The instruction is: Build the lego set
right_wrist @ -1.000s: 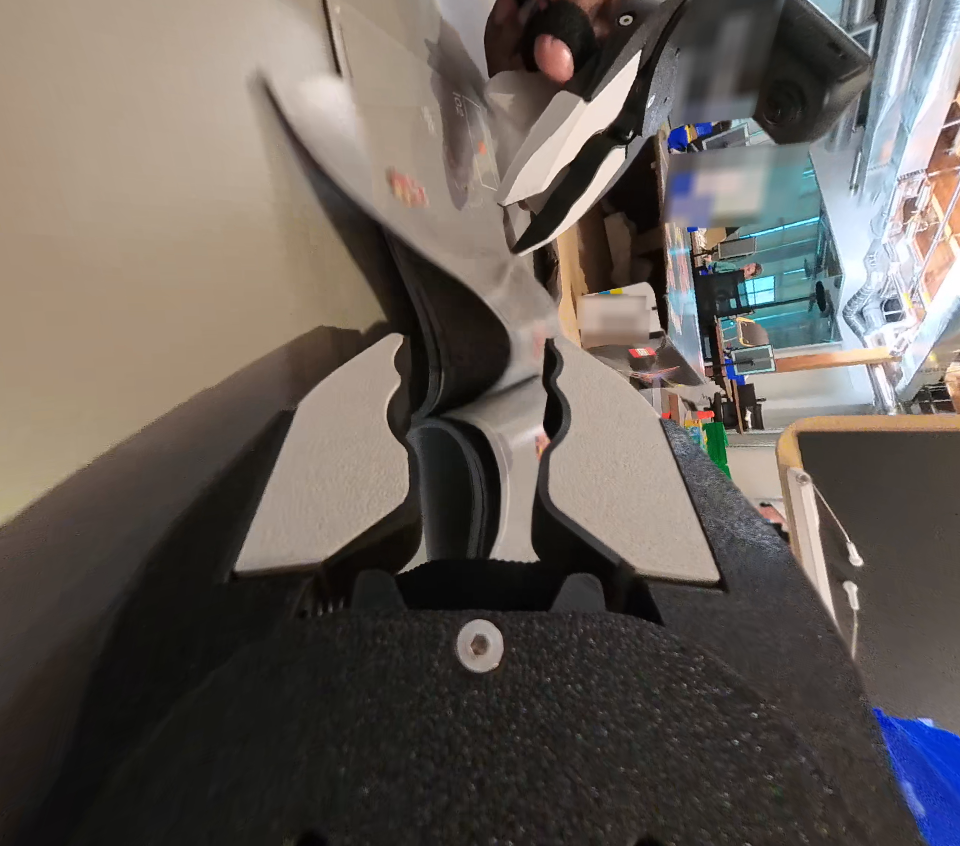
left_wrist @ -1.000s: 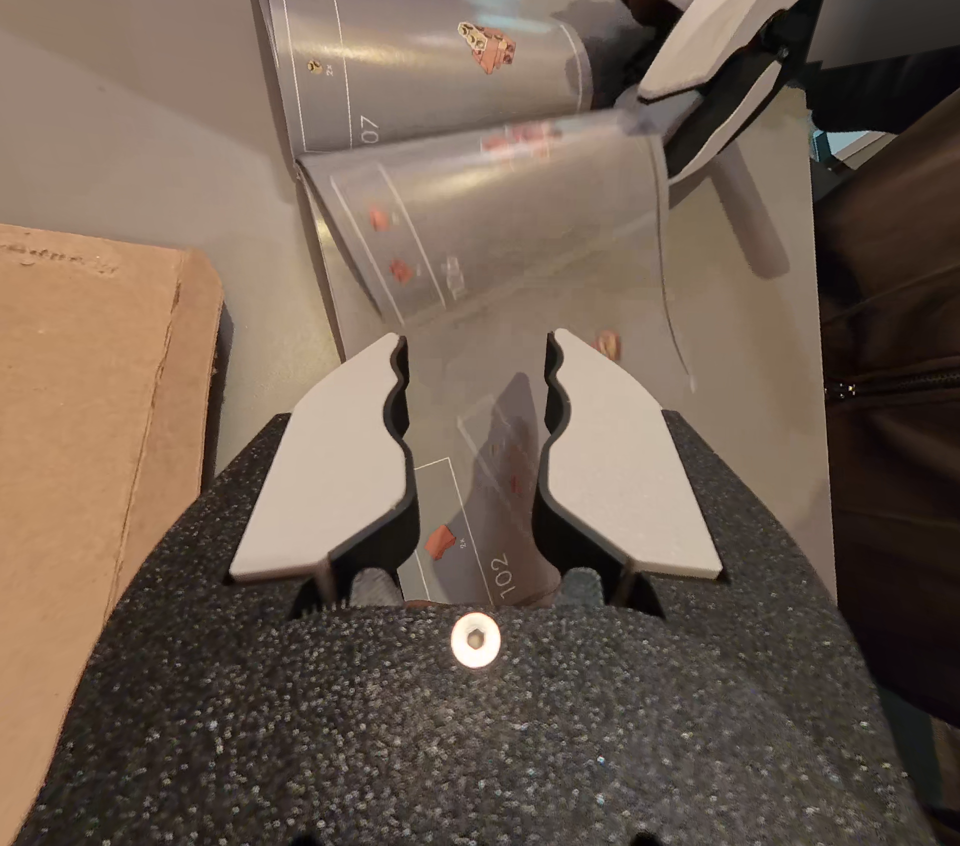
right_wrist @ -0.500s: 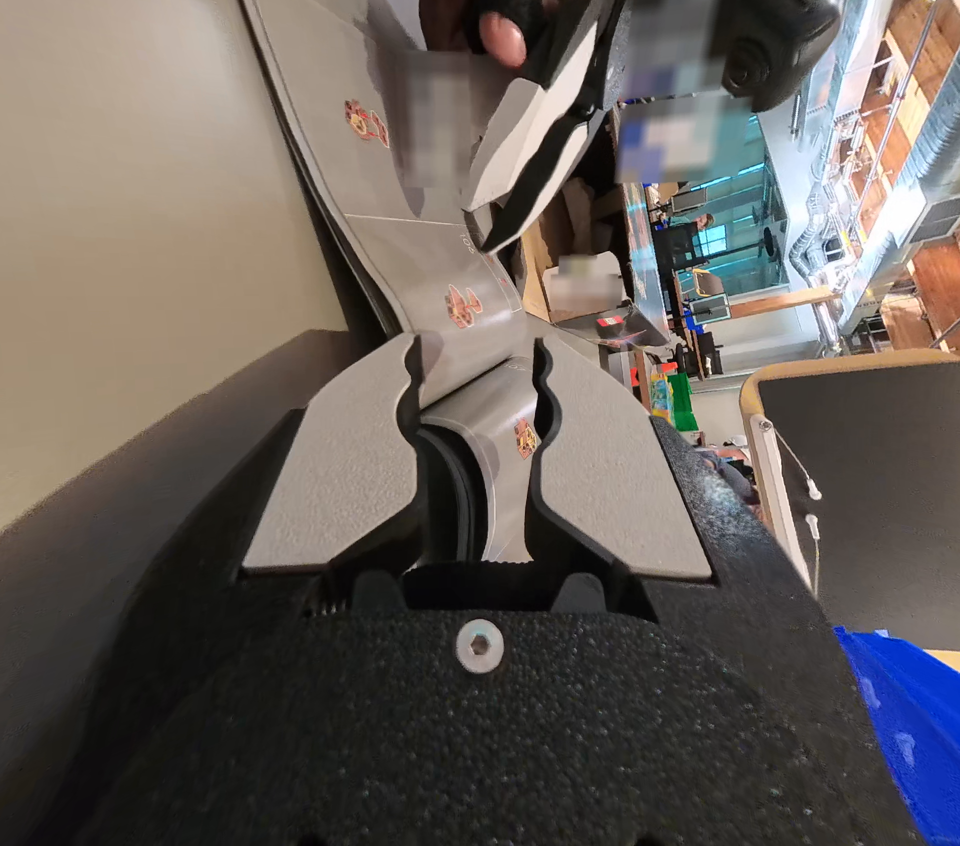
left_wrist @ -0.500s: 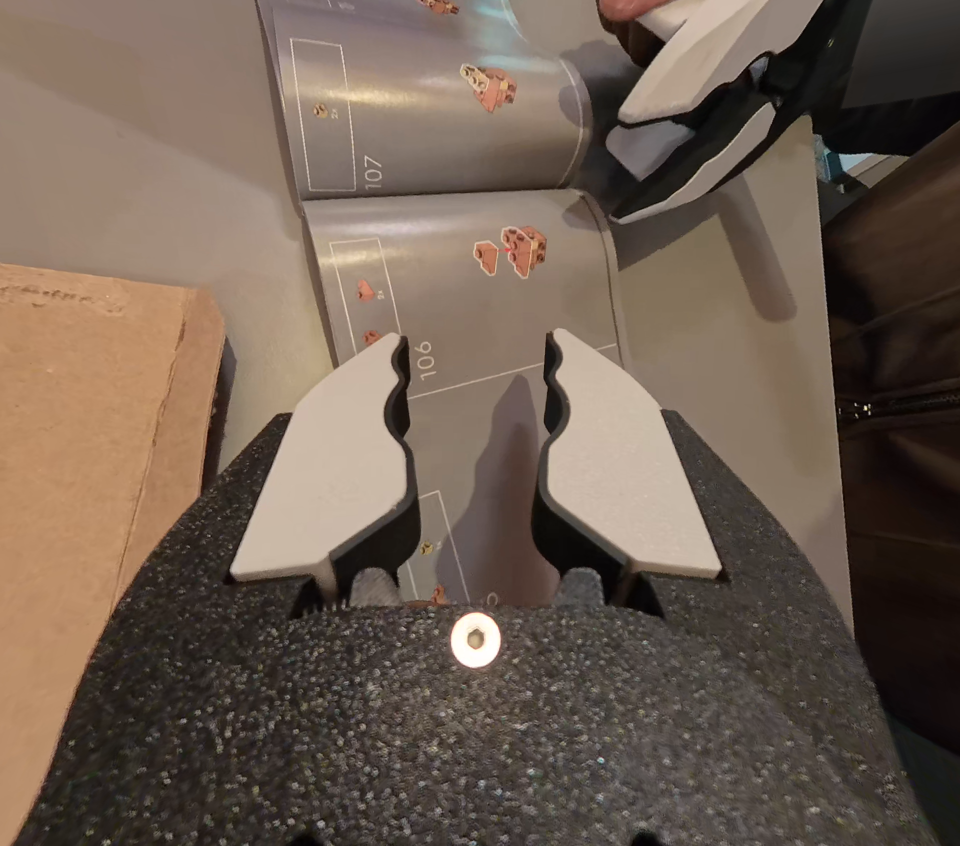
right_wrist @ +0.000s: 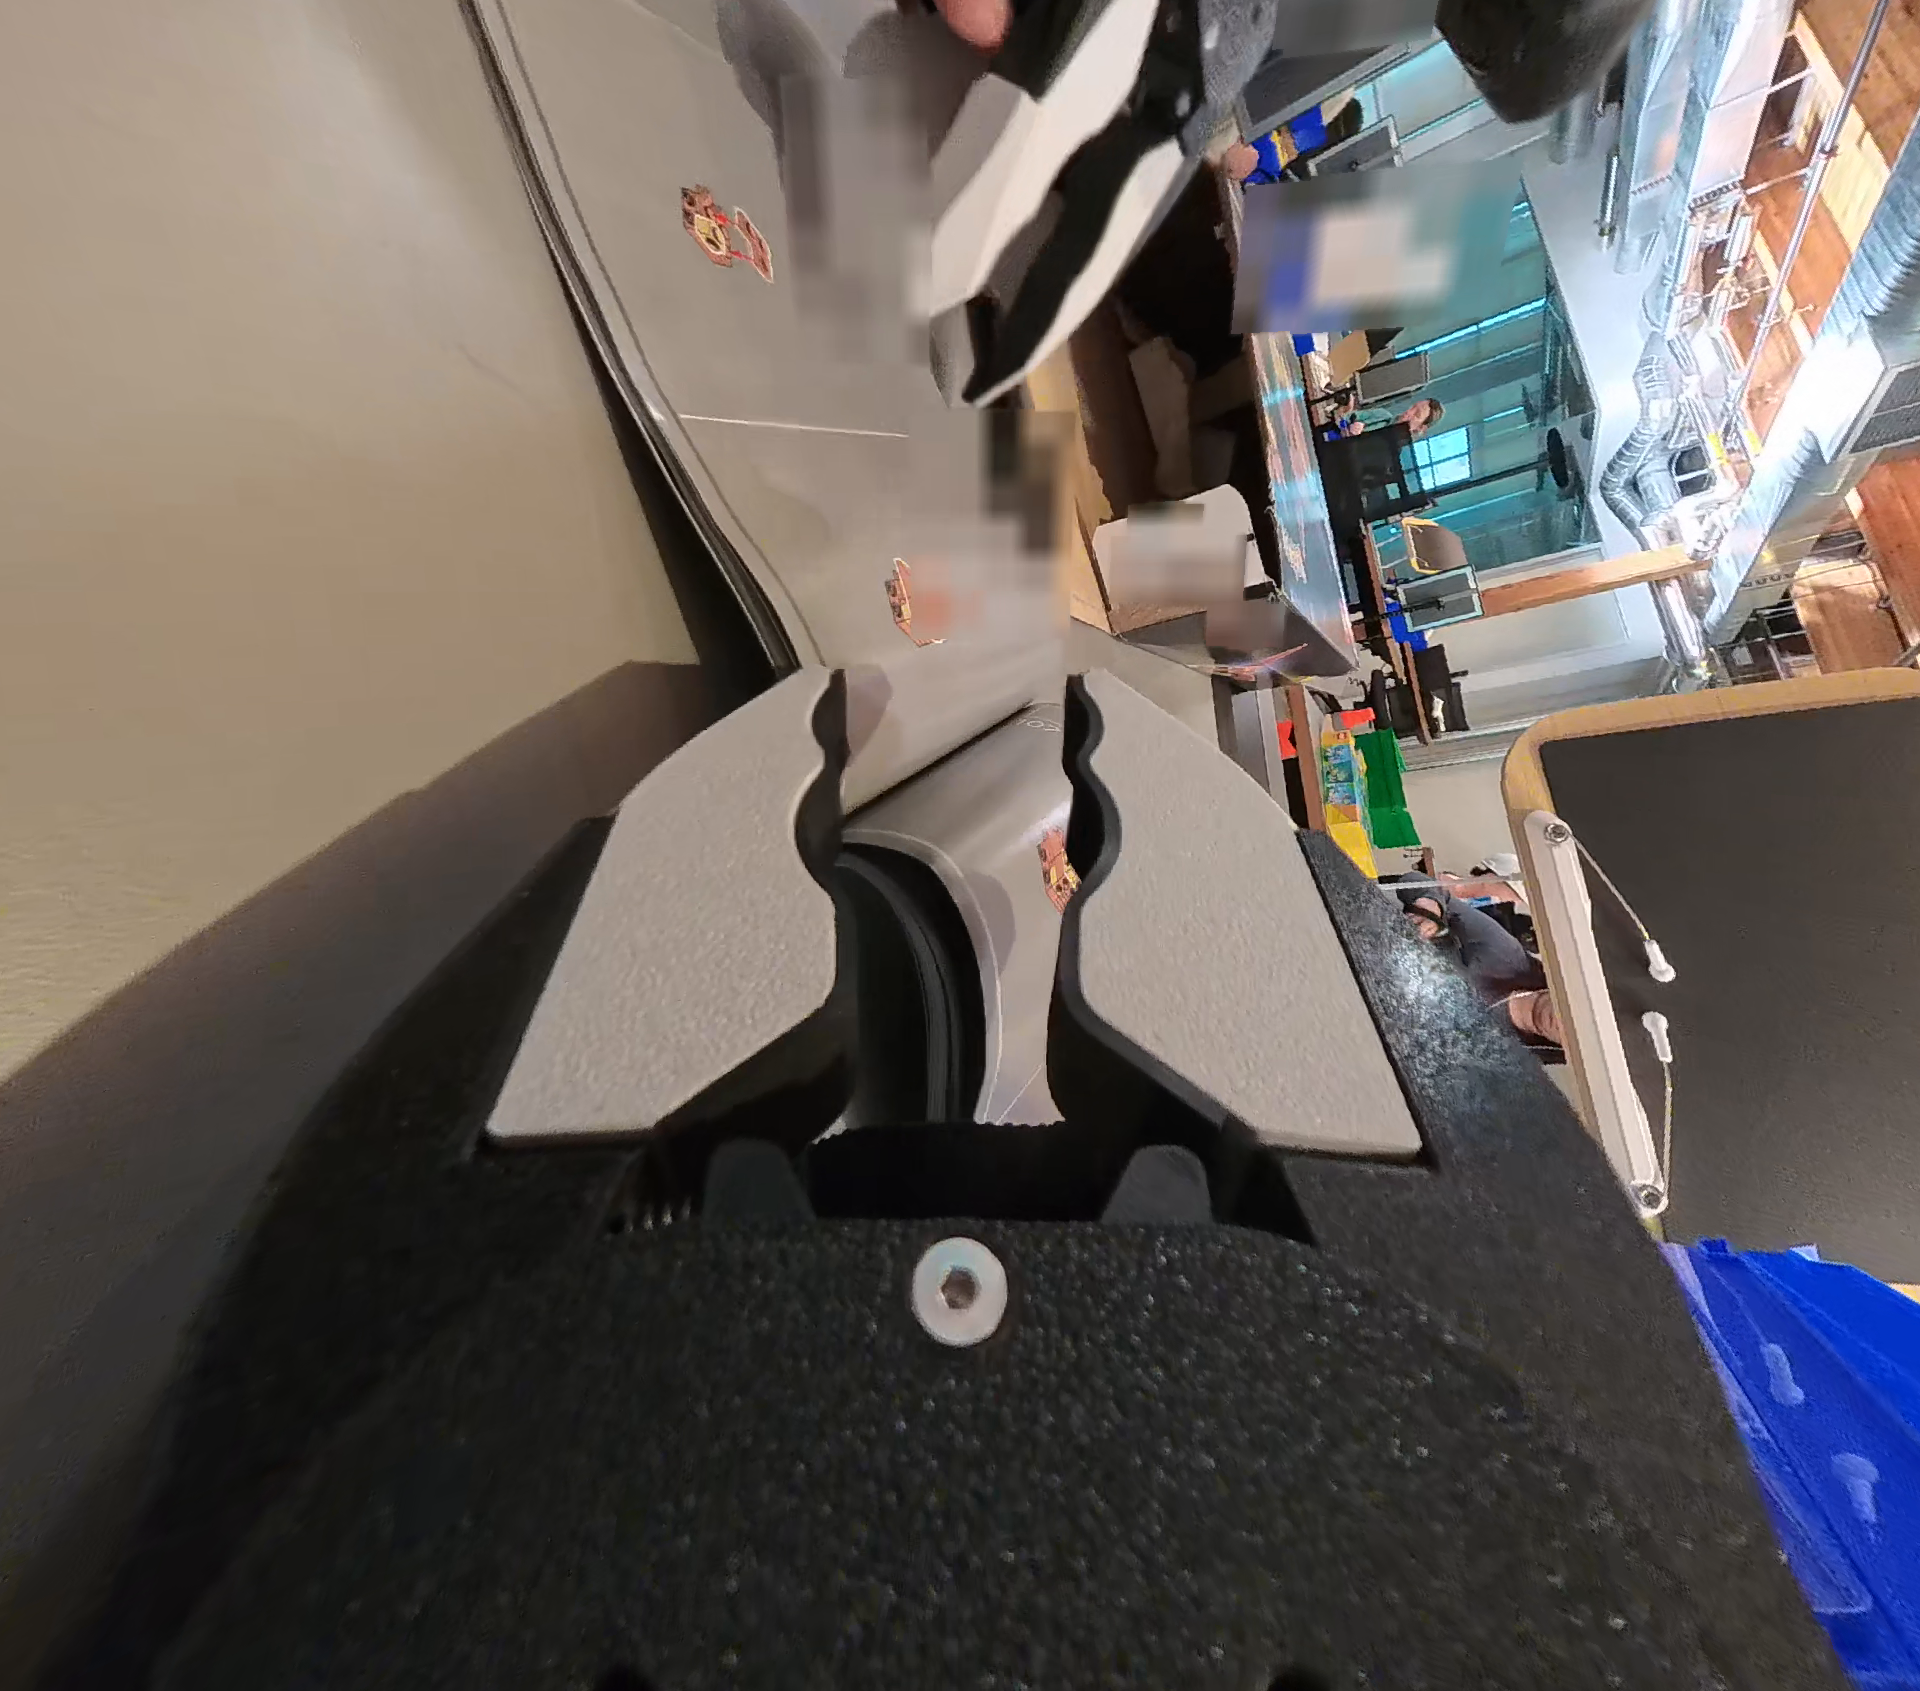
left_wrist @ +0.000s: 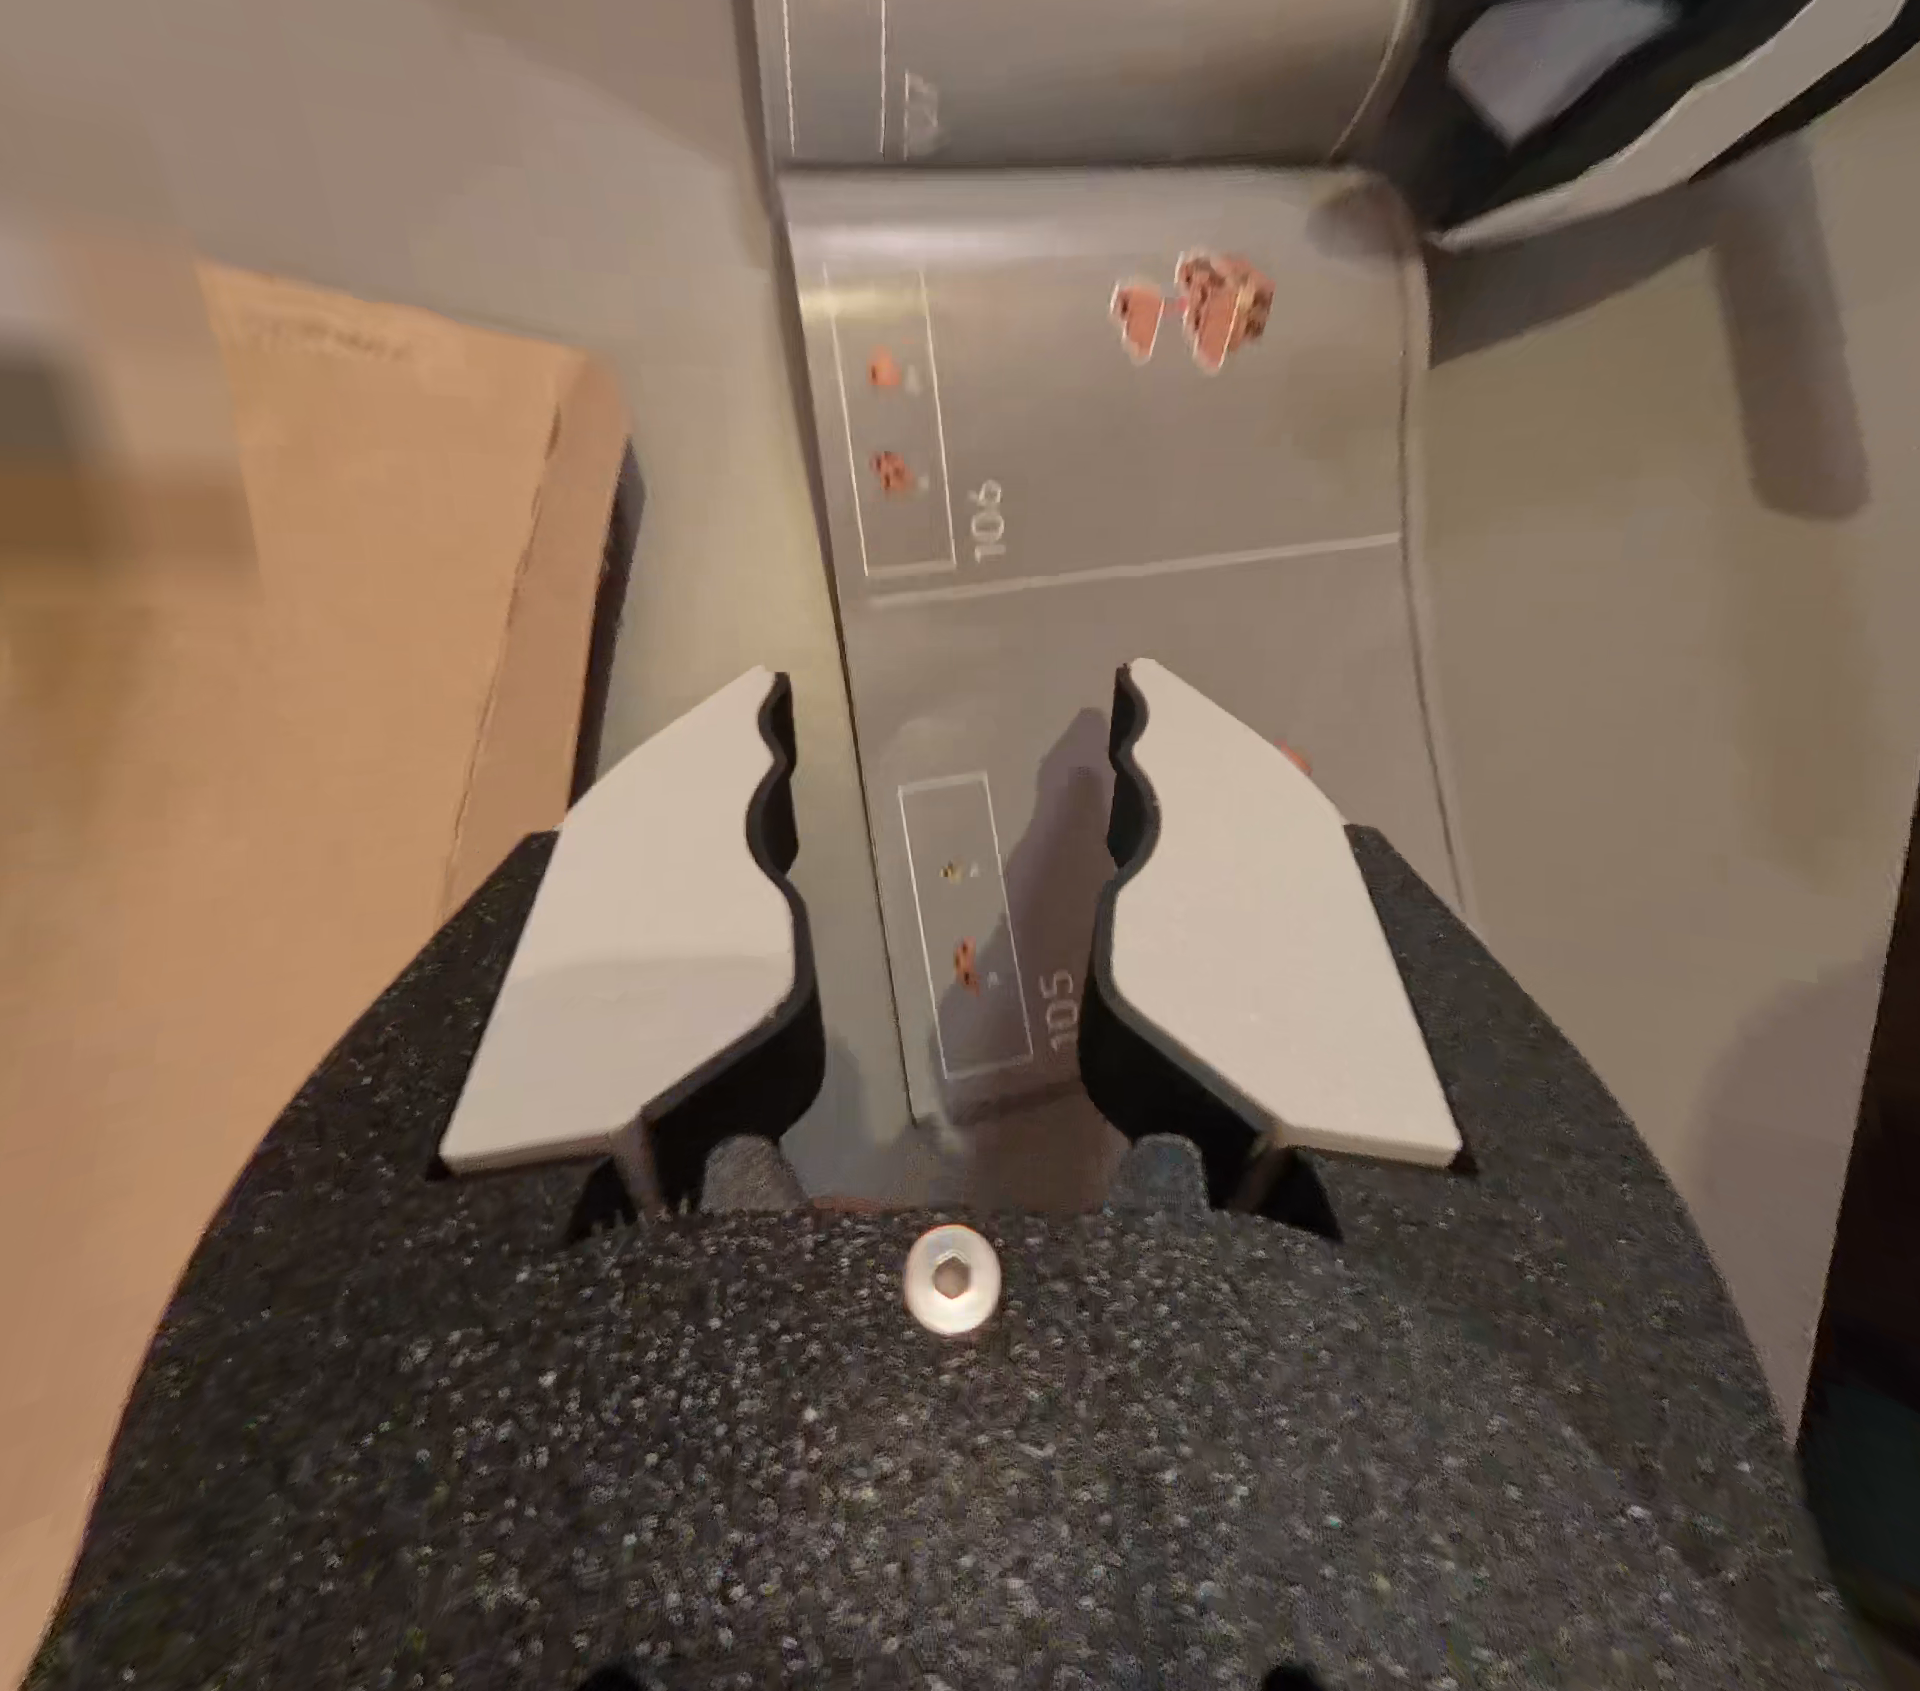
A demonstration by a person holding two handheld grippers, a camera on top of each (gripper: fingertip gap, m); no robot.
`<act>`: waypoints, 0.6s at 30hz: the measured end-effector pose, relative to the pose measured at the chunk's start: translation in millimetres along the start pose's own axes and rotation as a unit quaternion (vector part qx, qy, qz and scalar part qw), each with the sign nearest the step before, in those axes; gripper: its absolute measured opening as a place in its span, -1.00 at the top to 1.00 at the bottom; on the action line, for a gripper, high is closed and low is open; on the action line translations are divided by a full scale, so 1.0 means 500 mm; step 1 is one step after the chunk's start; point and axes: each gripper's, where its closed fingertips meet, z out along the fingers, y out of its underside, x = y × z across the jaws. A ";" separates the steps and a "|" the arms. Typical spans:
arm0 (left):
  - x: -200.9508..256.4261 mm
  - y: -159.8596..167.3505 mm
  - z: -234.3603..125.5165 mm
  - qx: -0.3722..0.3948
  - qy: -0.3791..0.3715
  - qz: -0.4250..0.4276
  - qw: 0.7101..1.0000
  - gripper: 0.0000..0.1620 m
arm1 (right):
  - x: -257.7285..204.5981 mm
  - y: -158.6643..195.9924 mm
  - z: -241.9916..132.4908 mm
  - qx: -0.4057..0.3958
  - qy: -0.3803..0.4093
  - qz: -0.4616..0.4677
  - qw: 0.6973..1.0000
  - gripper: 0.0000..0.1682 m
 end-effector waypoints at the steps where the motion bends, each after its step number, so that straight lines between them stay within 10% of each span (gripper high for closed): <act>1: 0.003 0.011 -0.003 -0.010 -0.006 0.001 1.000 0.28 | 0.001 0.001 0.000 -0.001 0.001 0.001 1.000 0.52; 18: 0.039 0.049 -0.016 0.001 -0.034 -0.015 0.999 0.24 | 0.002 0.014 0.004 -0.004 -0.006 0.017 1.000 0.52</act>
